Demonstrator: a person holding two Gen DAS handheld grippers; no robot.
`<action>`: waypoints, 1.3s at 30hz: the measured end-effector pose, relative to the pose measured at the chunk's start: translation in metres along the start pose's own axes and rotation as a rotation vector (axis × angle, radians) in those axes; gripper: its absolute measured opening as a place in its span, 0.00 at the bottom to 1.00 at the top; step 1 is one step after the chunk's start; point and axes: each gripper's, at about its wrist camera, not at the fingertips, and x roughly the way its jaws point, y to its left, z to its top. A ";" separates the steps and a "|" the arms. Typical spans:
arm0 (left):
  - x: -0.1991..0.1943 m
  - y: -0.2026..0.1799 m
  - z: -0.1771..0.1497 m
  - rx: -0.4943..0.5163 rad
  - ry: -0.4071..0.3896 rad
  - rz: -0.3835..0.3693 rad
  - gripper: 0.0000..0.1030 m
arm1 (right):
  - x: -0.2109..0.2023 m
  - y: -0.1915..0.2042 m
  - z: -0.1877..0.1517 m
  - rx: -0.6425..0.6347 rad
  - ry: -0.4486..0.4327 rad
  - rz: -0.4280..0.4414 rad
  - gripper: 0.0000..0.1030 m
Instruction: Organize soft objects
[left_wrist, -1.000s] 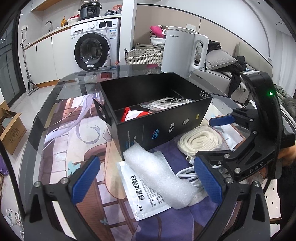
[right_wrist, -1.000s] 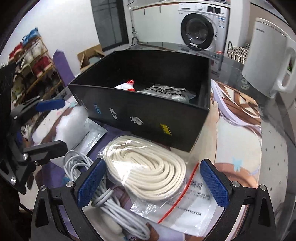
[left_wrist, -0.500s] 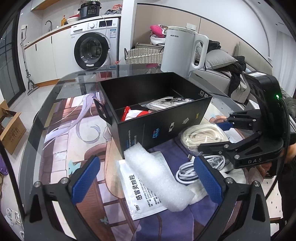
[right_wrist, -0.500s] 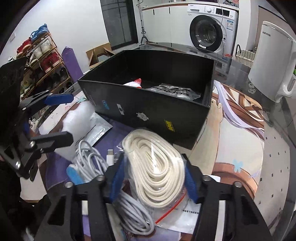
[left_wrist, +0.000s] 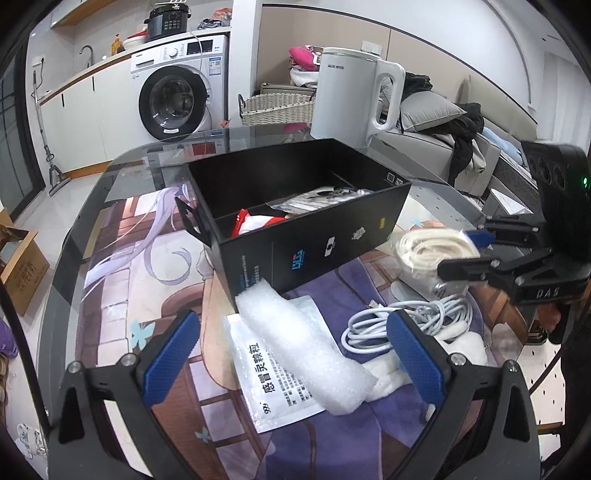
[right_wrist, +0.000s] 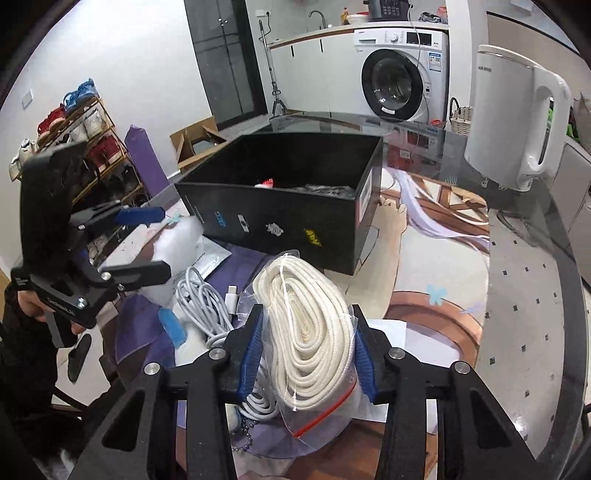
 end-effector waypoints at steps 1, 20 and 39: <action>0.001 0.000 -0.001 0.005 0.003 0.001 0.99 | -0.002 0.000 0.001 0.001 -0.007 0.001 0.42; -0.005 0.001 -0.004 0.041 0.043 -0.049 0.20 | -0.012 0.005 0.003 -0.003 -0.049 0.002 0.42; -0.043 0.007 0.015 -0.016 -0.124 -0.060 0.20 | -0.034 0.012 0.010 -0.012 -0.146 0.019 0.42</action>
